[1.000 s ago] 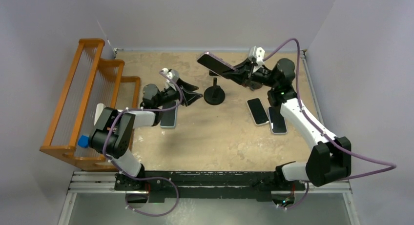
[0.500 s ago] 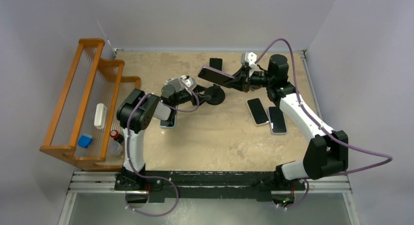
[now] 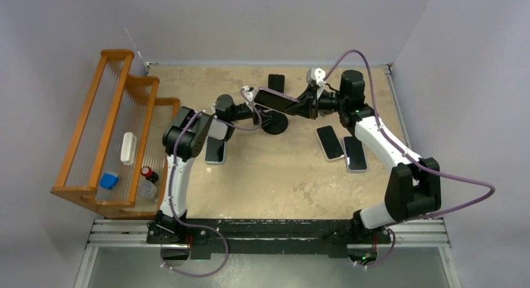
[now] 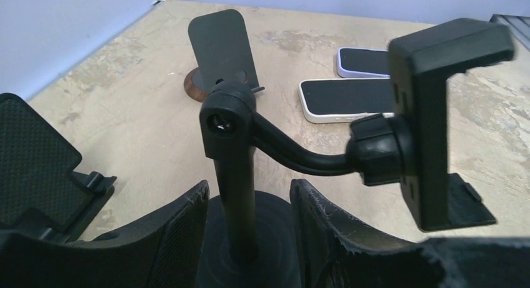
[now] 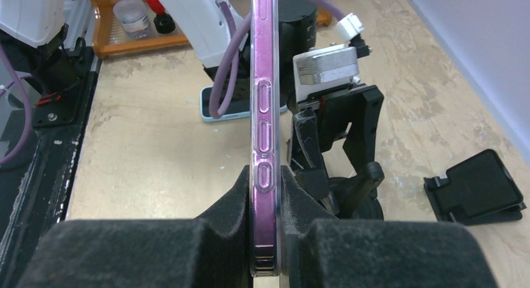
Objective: Place the phone on the phone stand
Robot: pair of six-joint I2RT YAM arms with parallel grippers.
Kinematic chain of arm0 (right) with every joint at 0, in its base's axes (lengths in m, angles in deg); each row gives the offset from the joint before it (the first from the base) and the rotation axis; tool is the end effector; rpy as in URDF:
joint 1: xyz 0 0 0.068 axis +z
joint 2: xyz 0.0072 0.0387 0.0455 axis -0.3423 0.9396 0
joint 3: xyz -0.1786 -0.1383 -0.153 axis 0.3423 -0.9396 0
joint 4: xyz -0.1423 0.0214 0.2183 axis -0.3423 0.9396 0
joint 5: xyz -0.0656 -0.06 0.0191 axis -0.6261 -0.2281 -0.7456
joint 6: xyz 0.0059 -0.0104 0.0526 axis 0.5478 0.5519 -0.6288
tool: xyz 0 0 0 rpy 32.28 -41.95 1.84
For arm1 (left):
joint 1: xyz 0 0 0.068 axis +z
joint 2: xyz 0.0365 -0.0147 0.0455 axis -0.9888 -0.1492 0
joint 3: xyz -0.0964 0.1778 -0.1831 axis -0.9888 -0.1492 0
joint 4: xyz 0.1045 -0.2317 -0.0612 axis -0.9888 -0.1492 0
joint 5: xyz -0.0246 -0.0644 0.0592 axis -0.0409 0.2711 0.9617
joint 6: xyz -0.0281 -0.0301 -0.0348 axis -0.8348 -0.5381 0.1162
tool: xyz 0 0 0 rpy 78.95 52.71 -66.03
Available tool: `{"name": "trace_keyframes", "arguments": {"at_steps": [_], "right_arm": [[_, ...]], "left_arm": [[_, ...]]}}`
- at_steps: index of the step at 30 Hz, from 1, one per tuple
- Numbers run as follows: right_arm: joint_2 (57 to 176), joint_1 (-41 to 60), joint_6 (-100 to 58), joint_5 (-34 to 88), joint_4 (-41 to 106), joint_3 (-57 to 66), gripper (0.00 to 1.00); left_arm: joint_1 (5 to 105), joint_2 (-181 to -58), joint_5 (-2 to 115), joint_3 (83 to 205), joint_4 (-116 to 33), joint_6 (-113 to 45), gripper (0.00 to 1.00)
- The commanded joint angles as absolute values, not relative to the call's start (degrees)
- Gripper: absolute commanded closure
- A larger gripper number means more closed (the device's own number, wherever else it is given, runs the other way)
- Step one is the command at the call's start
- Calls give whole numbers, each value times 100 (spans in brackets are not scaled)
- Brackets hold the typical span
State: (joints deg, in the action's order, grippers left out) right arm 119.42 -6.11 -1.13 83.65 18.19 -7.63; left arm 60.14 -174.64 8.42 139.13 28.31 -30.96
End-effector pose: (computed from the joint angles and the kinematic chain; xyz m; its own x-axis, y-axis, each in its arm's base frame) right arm 0.3141 0.1108 0.3344 0.1048 -0.0753 -0.9916 -0.9740 0.1937 -0.1176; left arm 0.4070 -0.1905 0.1358 -0.0064 -0.0867 -0.9962 0.9786 0.2042 -0.0240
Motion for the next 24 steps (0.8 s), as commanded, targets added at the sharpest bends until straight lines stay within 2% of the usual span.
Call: {"name": "trace_keyframes", "arguments": {"at_steps": [1,5,6,11,19,24], "right_arm": [[11885,-647,-50,8647,1570,-560,100],[11925,-644,6,8633,1680,-566,100],[11938,-643,23,8616,1713,-574,100],[12031,-648,342,8443,2033,-573,100],[12553,-649,1505,8671,2688,-554,100],[12867,-648,1722,8527,2520,-568,100]], "left_arm": [[6041,-17678,369,14494,2246,-3154,51],[6049,-17843,199,14995,1576,-3088,53],[6050,-17891,139,15120,1411,-3075,57],[6147,-18149,-344,15724,750,-3117,100],[6476,-18257,-976,16009,614,-3273,100],[6525,-18294,-1170,16022,603,-3249,100]]}}
